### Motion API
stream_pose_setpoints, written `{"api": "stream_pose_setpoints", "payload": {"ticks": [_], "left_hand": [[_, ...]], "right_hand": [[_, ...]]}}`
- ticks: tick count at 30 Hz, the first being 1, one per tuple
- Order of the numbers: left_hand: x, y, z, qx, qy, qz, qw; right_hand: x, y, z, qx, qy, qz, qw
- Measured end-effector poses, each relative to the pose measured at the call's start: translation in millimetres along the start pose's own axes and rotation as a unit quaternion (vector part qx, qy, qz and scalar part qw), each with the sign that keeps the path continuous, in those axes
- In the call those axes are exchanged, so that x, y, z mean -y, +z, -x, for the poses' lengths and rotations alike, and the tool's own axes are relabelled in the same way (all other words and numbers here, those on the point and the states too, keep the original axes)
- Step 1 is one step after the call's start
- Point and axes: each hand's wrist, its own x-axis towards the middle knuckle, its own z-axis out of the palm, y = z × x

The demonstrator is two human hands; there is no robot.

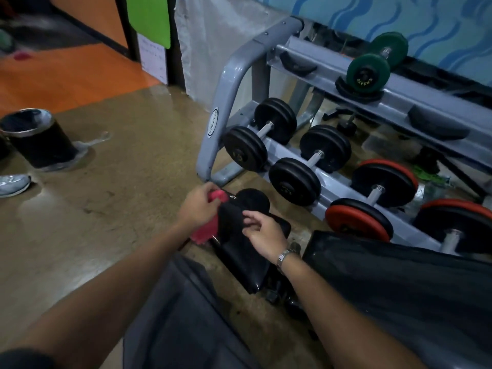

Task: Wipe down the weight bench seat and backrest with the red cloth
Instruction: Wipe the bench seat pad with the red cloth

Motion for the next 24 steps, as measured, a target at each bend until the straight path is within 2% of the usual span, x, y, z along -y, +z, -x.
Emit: {"api": "stream_pose_setpoints", "payload": {"ticks": [3,9,16,21,24], "left_hand": [[38.7,-17.6,-19.5,0.012,0.026,-0.115,0.993],[89.5,-13.2,-36.3,0.022,0.097,-0.168,0.981],[111.6,8.2,-41.0,0.034,0.058,-0.104,0.992],[112.2,19.0,-43.0,-0.055,0.013,-0.093,0.994],[118.3,17.2,-40.1,-0.012,0.033,-0.128,0.991]], "right_hand": [[-24.8,-5.2,-9.6,-0.006,-0.019,0.118,0.993],[-74.4,-0.9,-26.4,-0.019,-0.057,0.233,0.971],[-108.8,5.5,-55.7,-0.059,-0.071,0.255,0.963],[-115.1,9.3,-70.6,-0.079,-0.073,0.262,0.959],[-118.5,8.2,-74.0,-0.069,-0.059,0.267,0.959]]}}
